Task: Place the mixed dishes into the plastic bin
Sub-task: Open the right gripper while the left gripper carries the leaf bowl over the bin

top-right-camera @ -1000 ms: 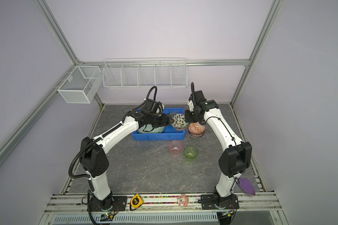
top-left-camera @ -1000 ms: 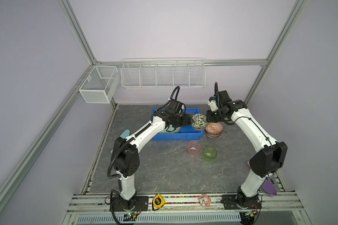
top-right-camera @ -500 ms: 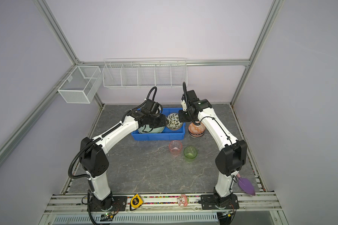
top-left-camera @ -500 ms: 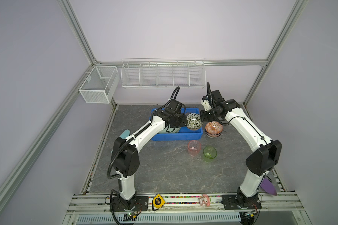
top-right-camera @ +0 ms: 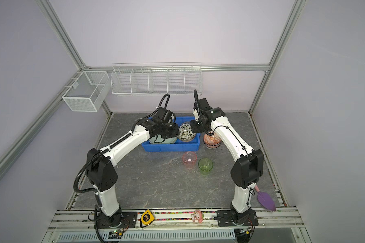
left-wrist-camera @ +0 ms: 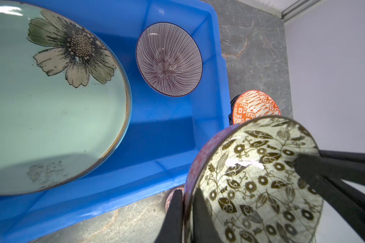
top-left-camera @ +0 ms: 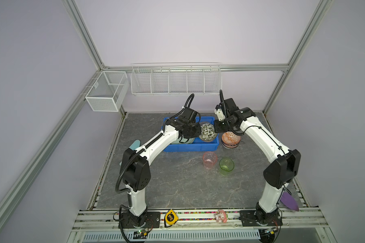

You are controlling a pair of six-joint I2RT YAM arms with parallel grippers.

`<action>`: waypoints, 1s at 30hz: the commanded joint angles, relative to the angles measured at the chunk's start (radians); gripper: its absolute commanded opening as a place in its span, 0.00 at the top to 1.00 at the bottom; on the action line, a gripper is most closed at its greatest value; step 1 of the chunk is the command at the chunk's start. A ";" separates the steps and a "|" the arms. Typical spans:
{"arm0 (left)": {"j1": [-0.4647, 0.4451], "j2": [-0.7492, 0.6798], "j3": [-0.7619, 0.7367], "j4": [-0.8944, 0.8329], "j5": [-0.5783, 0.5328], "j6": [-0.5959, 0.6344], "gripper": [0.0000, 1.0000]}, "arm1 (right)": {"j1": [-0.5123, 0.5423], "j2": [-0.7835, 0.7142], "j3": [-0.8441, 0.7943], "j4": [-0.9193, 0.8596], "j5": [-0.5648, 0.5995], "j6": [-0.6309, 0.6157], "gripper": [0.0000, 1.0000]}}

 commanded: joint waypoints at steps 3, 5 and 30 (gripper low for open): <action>0.002 0.010 0.026 -0.018 -0.004 0.005 1.00 | 0.002 -0.002 0.035 0.023 -0.006 0.010 0.93; 0.009 0.009 0.029 -0.020 0.018 0.000 1.00 | 0.002 -0.003 0.035 0.023 -0.005 0.010 0.93; 0.076 0.163 0.180 0.036 -0.091 -0.118 1.00 | -0.213 -0.258 -0.217 0.070 -0.125 0.027 0.04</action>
